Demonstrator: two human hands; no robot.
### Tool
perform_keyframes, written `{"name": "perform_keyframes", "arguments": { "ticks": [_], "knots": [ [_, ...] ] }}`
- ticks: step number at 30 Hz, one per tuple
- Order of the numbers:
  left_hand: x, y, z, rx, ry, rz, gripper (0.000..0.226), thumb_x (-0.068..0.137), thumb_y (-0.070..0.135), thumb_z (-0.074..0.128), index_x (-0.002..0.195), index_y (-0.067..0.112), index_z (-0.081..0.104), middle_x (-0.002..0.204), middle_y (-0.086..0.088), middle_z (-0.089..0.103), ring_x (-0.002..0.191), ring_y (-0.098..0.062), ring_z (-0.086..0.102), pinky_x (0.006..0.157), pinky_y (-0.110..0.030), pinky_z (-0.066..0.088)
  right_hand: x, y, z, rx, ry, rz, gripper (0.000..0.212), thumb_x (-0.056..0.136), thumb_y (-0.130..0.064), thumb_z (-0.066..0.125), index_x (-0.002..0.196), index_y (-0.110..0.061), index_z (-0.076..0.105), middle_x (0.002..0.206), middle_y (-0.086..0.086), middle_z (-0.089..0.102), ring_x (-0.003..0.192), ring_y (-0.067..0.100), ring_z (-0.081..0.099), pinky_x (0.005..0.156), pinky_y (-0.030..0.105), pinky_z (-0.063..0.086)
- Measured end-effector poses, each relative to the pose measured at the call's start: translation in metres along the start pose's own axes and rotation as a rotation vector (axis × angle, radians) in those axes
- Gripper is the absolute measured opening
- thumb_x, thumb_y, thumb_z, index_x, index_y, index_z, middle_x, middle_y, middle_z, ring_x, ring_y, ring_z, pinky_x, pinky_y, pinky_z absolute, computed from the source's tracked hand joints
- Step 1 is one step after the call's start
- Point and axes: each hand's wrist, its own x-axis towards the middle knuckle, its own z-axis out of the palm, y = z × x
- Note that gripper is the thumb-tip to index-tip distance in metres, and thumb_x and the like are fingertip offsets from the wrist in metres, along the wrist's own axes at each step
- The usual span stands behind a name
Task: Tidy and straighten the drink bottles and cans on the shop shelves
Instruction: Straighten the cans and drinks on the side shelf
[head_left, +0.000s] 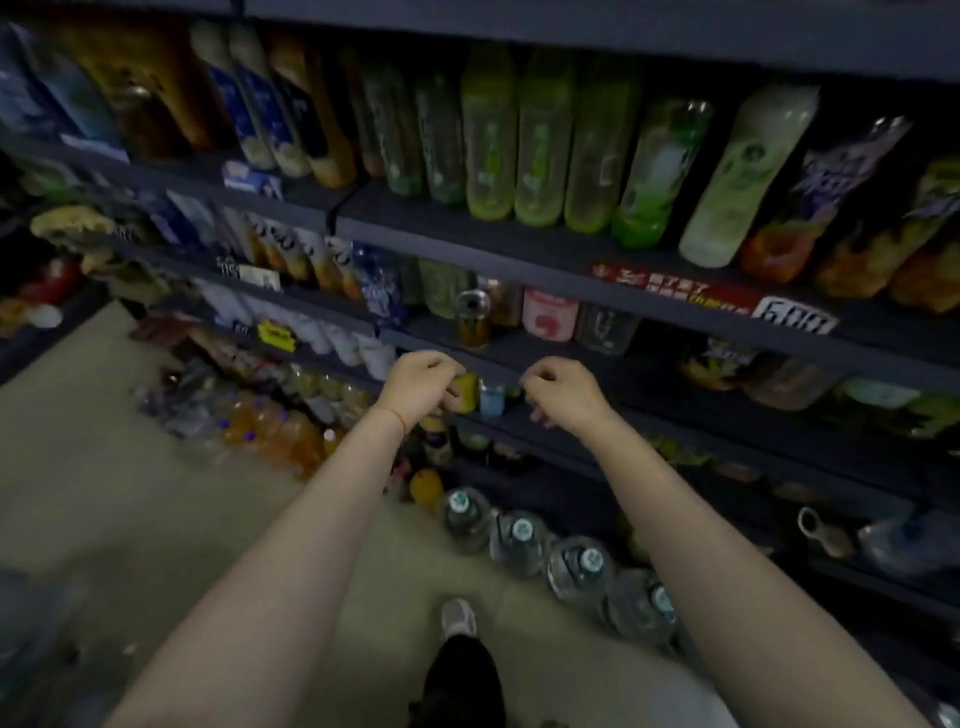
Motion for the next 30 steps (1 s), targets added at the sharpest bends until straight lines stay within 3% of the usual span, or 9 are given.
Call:
{"name": "perform_keyframes", "arguments": {
  "ticks": [6, 8, 11, 13, 16, 18, 24, 28, 30],
  "knots": [
    [0.041, -0.045, -0.009, -0.143, 0.003, -0.068, 0.026, 0.101, 0.02, 0.046, 0.089, 0.016, 0.069, 0.079, -0.005, 0.069, 0.065, -0.021, 0.066, 0.053, -0.028, 0.047, 0.047, 0.008, 0.046, -0.041, 0.031, 0.066, 0.014, 0.093, -0.02, 0.059, 0.107, -0.02, 0.06, 0.097, 0.005, 0.067, 0.092, 0.026, 0.066, 0.076, 0.042, 0.056],
    [0.064, -0.051, -0.016, -0.176, 0.004, -0.082, 0.025, 0.101, 0.019, 0.046, 0.092, 0.014, 0.068, 0.075, -0.003, 0.069, 0.064, -0.02, 0.065, 0.054, -0.027, 0.047, 0.073, -0.001, 0.054, -0.056, 0.062, 0.073, 0.027, 0.092, -0.02, 0.061, 0.118, -0.015, 0.057, 0.095, 0.001, 0.065, 0.092, 0.022, 0.063, 0.074, 0.036, 0.052],
    [0.102, -0.058, -0.025, -0.222, -0.016, -0.108, 0.022, 0.101, 0.019, 0.047, 0.099, 0.012, 0.067, 0.079, -0.004, 0.068, 0.062, -0.018, 0.062, 0.058, -0.026, 0.047, 0.114, -0.015, 0.069, -0.062, 0.108, 0.11, 0.047, 0.089, -0.018, 0.066, 0.132, -0.01, 0.049, 0.114, 0.0, 0.055, 0.106, 0.017, 0.055, 0.081, 0.026, 0.041],
    [0.129, -0.062, -0.031, -0.211, -0.033, -0.114, 0.021, 0.1, 0.019, 0.048, 0.1, 0.012, 0.068, 0.084, -0.006, 0.069, 0.062, -0.016, 0.063, 0.058, -0.025, 0.049, 0.146, -0.022, 0.084, -0.039, 0.179, 0.117, 0.055, 0.084, -0.02, 0.07, 0.133, -0.008, 0.049, 0.126, 0.004, 0.057, 0.119, 0.022, 0.056, 0.091, 0.027, 0.042],
    [0.164, -0.066, -0.038, -0.187, -0.041, -0.105, 0.02, 0.1, 0.016, 0.05, 0.1, 0.012, 0.069, 0.083, 0.0, 0.066, 0.066, -0.009, 0.06, 0.057, -0.015, 0.049, 0.193, -0.024, 0.102, -0.001, 0.252, 0.144, 0.079, 0.07, -0.042, 0.077, 0.138, -0.014, 0.047, 0.133, 0.009, 0.059, 0.124, 0.025, 0.056, 0.102, 0.031, 0.044],
    [0.183, -0.067, -0.04, -0.173, -0.069, -0.098, 0.019, 0.1, 0.018, 0.051, 0.104, 0.014, 0.069, 0.088, 0.003, 0.065, 0.073, -0.007, 0.06, 0.059, -0.011, 0.049, 0.21, -0.034, 0.109, 0.01, 0.261, 0.183, 0.086, 0.072, -0.041, 0.081, 0.143, -0.013, 0.04, 0.14, 0.009, 0.053, 0.127, 0.026, 0.052, 0.104, 0.028, 0.04],
    [0.208, -0.065, -0.037, -0.108, -0.204, -0.099, 0.025, 0.098, 0.021, 0.052, 0.118, 0.018, 0.066, 0.105, -0.004, 0.066, 0.093, -0.02, 0.064, 0.079, -0.03, 0.049, 0.227, -0.042, 0.112, -0.021, 0.309, 0.234, 0.073, 0.077, -0.041, 0.082, 0.136, -0.012, 0.05, 0.136, 0.005, 0.059, 0.123, 0.023, 0.056, 0.09, 0.018, 0.036],
    [0.203, -0.06, -0.032, -0.118, -0.223, 0.025, 0.039, 0.086, 0.026, 0.07, 0.122, 0.021, 0.057, 0.103, 0.006, 0.062, 0.093, -0.01, 0.061, 0.083, -0.028, 0.049, 0.212, -0.041, 0.101, 0.011, 0.255, 0.227, 0.066, 0.074, -0.047, 0.082, 0.129, -0.02, 0.057, 0.128, -0.002, 0.061, 0.12, 0.018, 0.057, 0.094, 0.021, 0.041],
    [0.194, -0.058, -0.029, -0.097, -0.246, 0.092, 0.044, 0.08, 0.028, 0.075, 0.119, 0.027, 0.054, 0.104, 0.01, 0.061, 0.094, -0.005, 0.059, 0.084, -0.027, 0.049, 0.202, -0.039, 0.098, 0.054, 0.189, 0.245, 0.055, 0.071, -0.053, 0.081, 0.117, -0.029, 0.061, 0.119, -0.005, 0.064, 0.115, 0.018, 0.06, 0.099, 0.031, 0.049]
  ]
}}
